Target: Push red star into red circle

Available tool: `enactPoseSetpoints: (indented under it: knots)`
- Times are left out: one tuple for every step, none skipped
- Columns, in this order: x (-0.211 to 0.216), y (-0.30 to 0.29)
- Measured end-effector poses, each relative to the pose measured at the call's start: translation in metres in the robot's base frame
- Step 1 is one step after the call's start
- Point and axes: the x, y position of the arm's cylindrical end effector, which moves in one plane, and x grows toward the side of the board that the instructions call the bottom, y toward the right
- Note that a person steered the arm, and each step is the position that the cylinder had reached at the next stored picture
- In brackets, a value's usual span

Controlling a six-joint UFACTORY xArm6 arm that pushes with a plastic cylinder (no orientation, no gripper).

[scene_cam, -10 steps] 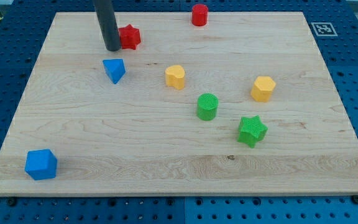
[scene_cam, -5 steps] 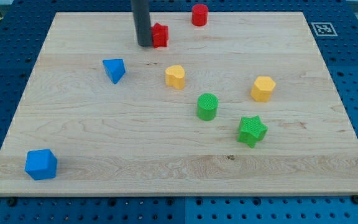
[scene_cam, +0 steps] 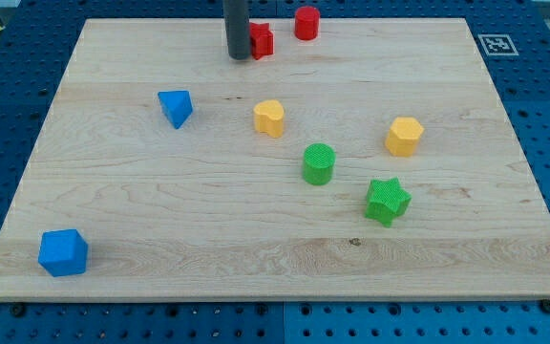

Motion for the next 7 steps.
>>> enactPoseSetpoints:
  knots:
    - [-0.029,0.001]
    - [-0.014,0.016]
    - [0.012,0.018]
    - [-0.014,0.033]
    - [-0.021,0.034]
    - [-0.007,0.034]
    - [0.029,0.036]
